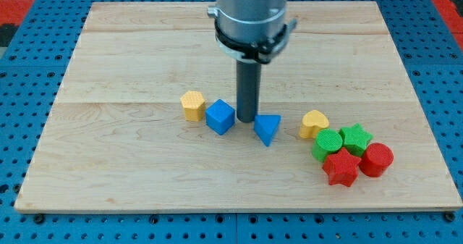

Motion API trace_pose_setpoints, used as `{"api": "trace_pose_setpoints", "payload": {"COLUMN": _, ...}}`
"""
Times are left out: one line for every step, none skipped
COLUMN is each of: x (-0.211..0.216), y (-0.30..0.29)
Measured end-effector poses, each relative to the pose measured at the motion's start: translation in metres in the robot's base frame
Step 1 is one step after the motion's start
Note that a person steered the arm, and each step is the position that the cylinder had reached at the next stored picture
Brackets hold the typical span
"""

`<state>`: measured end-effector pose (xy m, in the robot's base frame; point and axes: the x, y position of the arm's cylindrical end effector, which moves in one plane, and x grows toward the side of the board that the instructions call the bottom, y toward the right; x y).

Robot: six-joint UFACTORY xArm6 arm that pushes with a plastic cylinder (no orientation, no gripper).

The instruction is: Push the blue cube into the blue triangle

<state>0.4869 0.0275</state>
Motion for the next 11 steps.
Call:
{"api": "trace_pose_setpoints", "payload": {"x": 0.03, "y": 0.037}}
{"api": "trace_pose_setpoints", "payload": {"x": 0.039, "y": 0.031}}
{"api": "trace_pose_setpoints", "payload": {"x": 0.059, "y": -0.066}}
{"api": "trace_pose_setpoints", "payload": {"x": 0.045, "y": -0.157}}
{"api": "trace_pose_setpoints", "payload": {"x": -0.014, "y": -0.207}}
{"api": "trace_pose_setpoints", "payload": {"x": -0.044, "y": -0.18}}
{"api": "trace_pose_setpoints", "payload": {"x": -0.027, "y": -0.104}}
{"api": "trace_pose_setpoints", "payload": {"x": -0.017, "y": -0.062}}
{"api": "trace_pose_setpoints", "payload": {"x": -0.017, "y": -0.055}}
{"api": "trace_pose_setpoints", "payload": {"x": 0.027, "y": -0.008}}
{"api": "trace_pose_setpoints", "payload": {"x": 0.052, "y": 0.034}}
